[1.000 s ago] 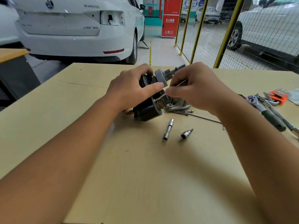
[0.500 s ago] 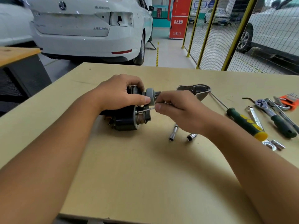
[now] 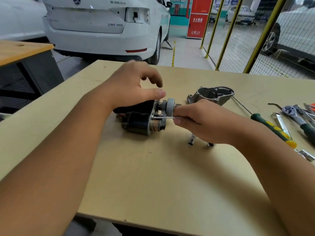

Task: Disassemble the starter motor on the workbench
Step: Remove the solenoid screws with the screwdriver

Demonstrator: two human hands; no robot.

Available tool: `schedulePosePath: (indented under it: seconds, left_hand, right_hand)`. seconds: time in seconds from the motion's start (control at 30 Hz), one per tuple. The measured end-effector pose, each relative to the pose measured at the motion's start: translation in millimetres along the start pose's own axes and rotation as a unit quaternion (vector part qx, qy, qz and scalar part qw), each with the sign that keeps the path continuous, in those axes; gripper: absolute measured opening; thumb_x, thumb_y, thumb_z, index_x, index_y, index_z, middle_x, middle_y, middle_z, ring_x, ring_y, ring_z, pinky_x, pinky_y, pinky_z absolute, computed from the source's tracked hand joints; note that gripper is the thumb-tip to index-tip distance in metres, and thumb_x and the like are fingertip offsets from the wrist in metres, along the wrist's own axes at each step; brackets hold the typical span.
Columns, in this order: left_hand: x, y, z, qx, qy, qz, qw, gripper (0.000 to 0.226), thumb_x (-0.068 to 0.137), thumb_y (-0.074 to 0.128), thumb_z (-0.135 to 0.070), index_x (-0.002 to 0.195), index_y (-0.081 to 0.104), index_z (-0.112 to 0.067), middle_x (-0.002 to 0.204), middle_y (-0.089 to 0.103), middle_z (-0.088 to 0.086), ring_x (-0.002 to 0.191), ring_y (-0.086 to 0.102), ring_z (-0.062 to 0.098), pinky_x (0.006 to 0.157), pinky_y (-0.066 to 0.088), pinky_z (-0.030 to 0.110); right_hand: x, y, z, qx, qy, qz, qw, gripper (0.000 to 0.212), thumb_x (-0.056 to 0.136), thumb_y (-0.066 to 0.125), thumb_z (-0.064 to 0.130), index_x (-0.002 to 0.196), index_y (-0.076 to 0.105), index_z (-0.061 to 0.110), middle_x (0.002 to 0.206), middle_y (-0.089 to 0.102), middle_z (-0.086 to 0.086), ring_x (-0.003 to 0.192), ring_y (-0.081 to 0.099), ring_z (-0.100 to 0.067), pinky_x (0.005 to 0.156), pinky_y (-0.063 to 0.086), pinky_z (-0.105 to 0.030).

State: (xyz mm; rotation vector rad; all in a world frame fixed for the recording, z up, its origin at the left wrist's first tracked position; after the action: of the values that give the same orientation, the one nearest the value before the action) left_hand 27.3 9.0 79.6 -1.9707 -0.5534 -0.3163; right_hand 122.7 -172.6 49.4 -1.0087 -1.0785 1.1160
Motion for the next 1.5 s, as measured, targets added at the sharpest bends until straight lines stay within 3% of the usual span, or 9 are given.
schedulePosePath:
  seconds: [0.17, 0.4, 0.5, 0.6, 0.77, 0.9, 1.1, 1.3, 1.5]
  left_hand:
    - [-22, 14, -29, 0.040, 0.069, 0.122, 0.989, 0.023, 0.077, 0.082, -0.052, 0.092, 0.081, -0.034, 0.094, 0.064, -0.013, 0.090, 0.057, 0.011, 0.076, 0.051, 0.039]
    - [-26, 34, -41, 0.137, 0.122, 0.102, 0.978, 0.009, 0.091, 0.075, -0.040, 0.093, 0.081, -0.033, 0.091, 0.058, -0.018, 0.090, 0.046, 0.008, 0.073, 0.051, 0.041]
    - [-27, 34, -40, 0.113, 0.112, 0.105, 0.982, 0.005, 0.089, 0.078, -0.035, 0.089, 0.080, -0.031, 0.091, 0.062, -0.015, 0.091, 0.053, 0.010, 0.075, 0.052, 0.043]
    - [-25, 33, -37, 0.087, 0.098, 0.114, 0.985, 0.003, 0.085, 0.082, -0.031, 0.084, 0.080, -0.030, 0.090, 0.064, -0.014, 0.090, 0.059, 0.012, 0.076, 0.053, 0.045]
    - [-25, 32, -33, 0.061, 0.098, 0.105, 0.988, 0.008, 0.078, 0.077, -0.041, 0.079, 0.078, -0.033, 0.086, 0.064, -0.016, 0.084, 0.061, 0.009, 0.071, 0.054, 0.044]
    - [-26, 25, -27, 0.001, 0.076, 0.106, 0.991, 0.012, 0.077, 0.091, -0.031, 0.078, 0.079, -0.032, 0.083, 0.065, -0.014, 0.078, 0.062, 0.007, 0.070, 0.051, 0.034]
    - [-34, -33, 14, -0.057, -0.045, 0.002, 0.997, 0.014, 0.075, 0.091, -0.025, 0.072, 0.077, -0.024, 0.068, 0.071, -0.008, 0.059, 0.062, 0.005, 0.053, 0.045, 0.012]
    - [-49, -22, 22, -0.012, -0.147, 0.171, 0.974, 0.030, 0.068, 0.092, -0.044, 0.090, 0.080, -0.029, 0.077, 0.077, -0.011, 0.071, 0.072, 0.004, 0.069, 0.057, 0.030]
    - [-55, -15, 21, -0.006, -0.158, 0.146, 0.977, 0.049, 0.052, 0.097, -0.059, 0.087, 0.078, -0.029, 0.076, 0.075, -0.008, 0.070, 0.070, 0.007, 0.071, 0.060, 0.038]
  right_hand:
    - [2, 2, 0, -0.011, 0.001, -0.027, 1.000, 0.024, 0.098, 0.060, 0.029, 0.081, 0.065, 0.013, 0.061, 0.051, 0.002, 0.060, 0.048, -0.020, 0.060, 0.042, -0.038]
    - [-1, -8, -7, 0.004, 0.037, -0.033, 0.999, 0.025, 0.089, 0.071, 0.039, 0.076, 0.070, 0.018, 0.063, 0.061, 0.001, 0.058, 0.054, -0.015, 0.057, 0.043, -0.033]
    - [-8, -15, -20, 0.144, 0.075, -0.002, 0.987, 0.029, 0.091, 0.068, 0.043, 0.076, 0.070, 0.017, 0.056, 0.063, -0.002, 0.047, 0.055, -0.012, 0.050, 0.043, -0.024]
    - [-17, -15, -38, 0.302, 0.174, 0.006, 0.937, 0.039, 0.095, 0.064, 0.043, 0.083, 0.071, 0.007, 0.067, 0.067, -0.015, 0.050, 0.058, -0.020, 0.048, 0.048, -0.027]
    - [-26, -4, -37, 0.388, 0.191, -0.003, 0.902, 0.037, 0.095, 0.067, 0.035, 0.084, 0.070, -0.001, 0.071, 0.067, -0.013, 0.048, 0.051, -0.022, 0.043, 0.042, -0.031]
    - [-28, -6, -31, 0.328, 0.155, -0.056, 0.930, 0.034, 0.094, 0.069, 0.034, 0.078, 0.068, 0.005, 0.069, 0.068, -0.025, 0.043, 0.054, -0.026, 0.042, 0.039, -0.025]
    - [-25, 2, -28, 0.232, 0.158, -0.071, 0.957, 0.011, 0.088, 0.075, 0.023, 0.081, 0.074, 0.015, 0.063, 0.069, -0.002, 0.043, 0.058, -0.011, 0.045, 0.047, -0.021]
    - [-17, 6, -16, 0.086, 0.118, -0.067, 0.987, 0.010, 0.092, 0.069, 0.029, 0.091, 0.077, 0.023, 0.076, 0.068, 0.007, 0.074, 0.059, -0.005, 0.062, 0.044, -0.021]
    - [-14, 7, -9, 0.033, 0.096, -0.105, 0.989, 0.012, 0.093, 0.068, 0.028, 0.092, 0.076, 0.020, 0.077, 0.070, 0.004, 0.070, 0.060, -0.010, 0.066, 0.048, -0.028]
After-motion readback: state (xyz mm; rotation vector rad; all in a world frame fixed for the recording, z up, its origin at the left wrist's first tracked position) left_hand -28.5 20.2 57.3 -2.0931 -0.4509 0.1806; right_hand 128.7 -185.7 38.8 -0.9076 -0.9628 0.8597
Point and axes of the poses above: each hand's wrist, its own x-axis towards the middle knuckle, its own y-axis out of the palm, z = x × y, the point moved 4 cm from there along x, towards the middle knuckle
